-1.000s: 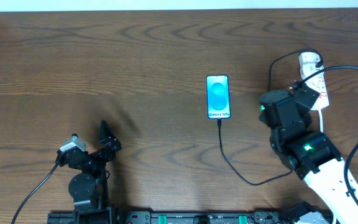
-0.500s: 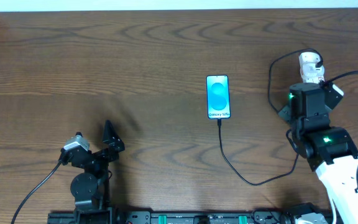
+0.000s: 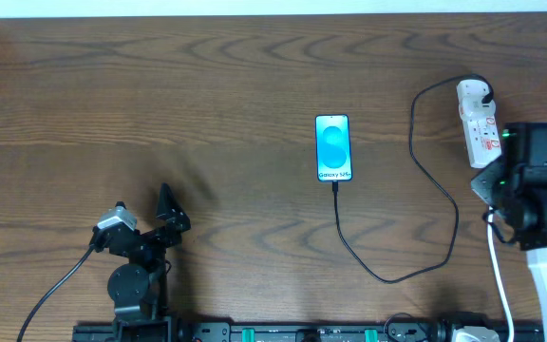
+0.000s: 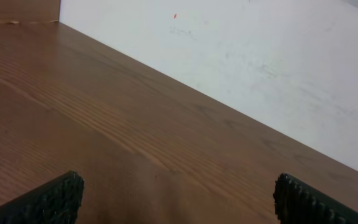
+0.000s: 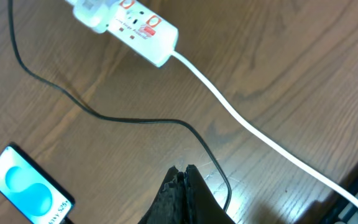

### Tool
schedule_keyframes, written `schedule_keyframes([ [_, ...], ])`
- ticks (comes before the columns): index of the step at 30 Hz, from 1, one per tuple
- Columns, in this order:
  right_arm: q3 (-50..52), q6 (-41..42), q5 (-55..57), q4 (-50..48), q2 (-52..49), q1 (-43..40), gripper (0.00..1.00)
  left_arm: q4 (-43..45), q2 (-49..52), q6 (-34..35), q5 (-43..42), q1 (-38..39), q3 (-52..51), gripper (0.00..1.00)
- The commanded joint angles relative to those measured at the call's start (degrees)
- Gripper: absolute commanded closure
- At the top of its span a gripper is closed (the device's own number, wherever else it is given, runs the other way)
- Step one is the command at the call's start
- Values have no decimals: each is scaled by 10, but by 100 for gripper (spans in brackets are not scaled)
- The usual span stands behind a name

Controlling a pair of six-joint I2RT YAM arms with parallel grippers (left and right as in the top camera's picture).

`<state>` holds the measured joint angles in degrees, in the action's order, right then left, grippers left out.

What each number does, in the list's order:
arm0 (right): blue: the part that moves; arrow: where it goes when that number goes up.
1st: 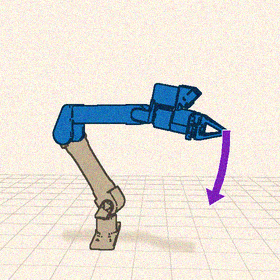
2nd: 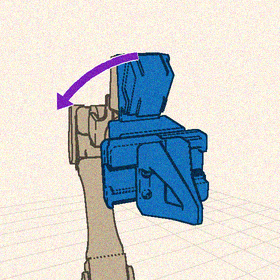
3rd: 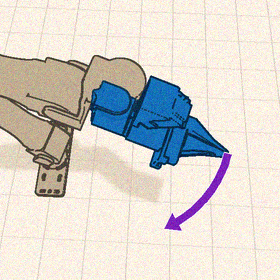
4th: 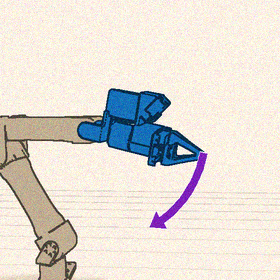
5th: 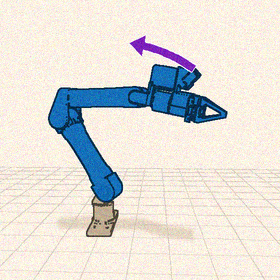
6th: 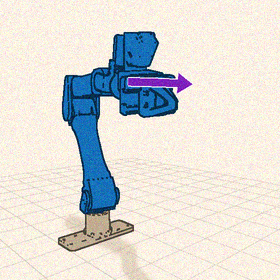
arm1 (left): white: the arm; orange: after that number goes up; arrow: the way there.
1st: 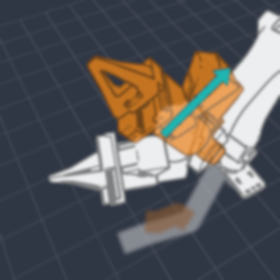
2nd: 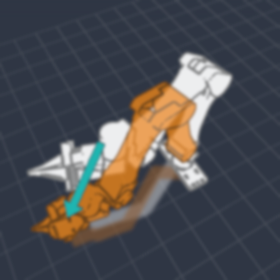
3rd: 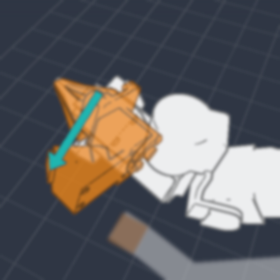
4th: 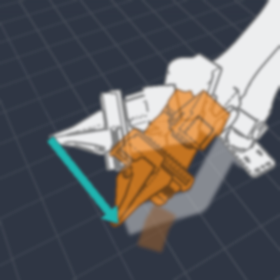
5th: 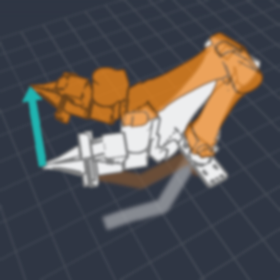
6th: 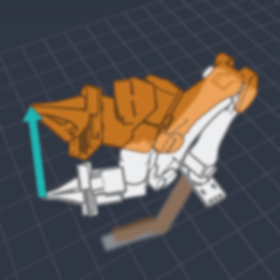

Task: Plug charger to phone and switch on socket
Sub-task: 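Move the right gripper up to the white power strip's switches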

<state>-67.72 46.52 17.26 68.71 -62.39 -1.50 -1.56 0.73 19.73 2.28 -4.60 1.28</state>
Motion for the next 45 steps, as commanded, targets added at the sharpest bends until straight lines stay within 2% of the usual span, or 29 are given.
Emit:
schedule_keyframes([
  [1,-21,-10,-54,7,-12,-42,99,-23,-5,5,12,2,-10,2],
  [7,-54,-63,-110,3,-117,-97,99,-23,-5,5,12,2,-10,2],
  [17,-211,-112,-177,2,-389,-158,99,-23,-5,5,12,2,-10,2],
  [22,-272,-135,-179,0,-470,-170,99,-23,-5,5,12,2,-10,2],
  [45,-281,-154,-184,18,-487,-171,99,-23,-5,5,12,2,-10,2],
])
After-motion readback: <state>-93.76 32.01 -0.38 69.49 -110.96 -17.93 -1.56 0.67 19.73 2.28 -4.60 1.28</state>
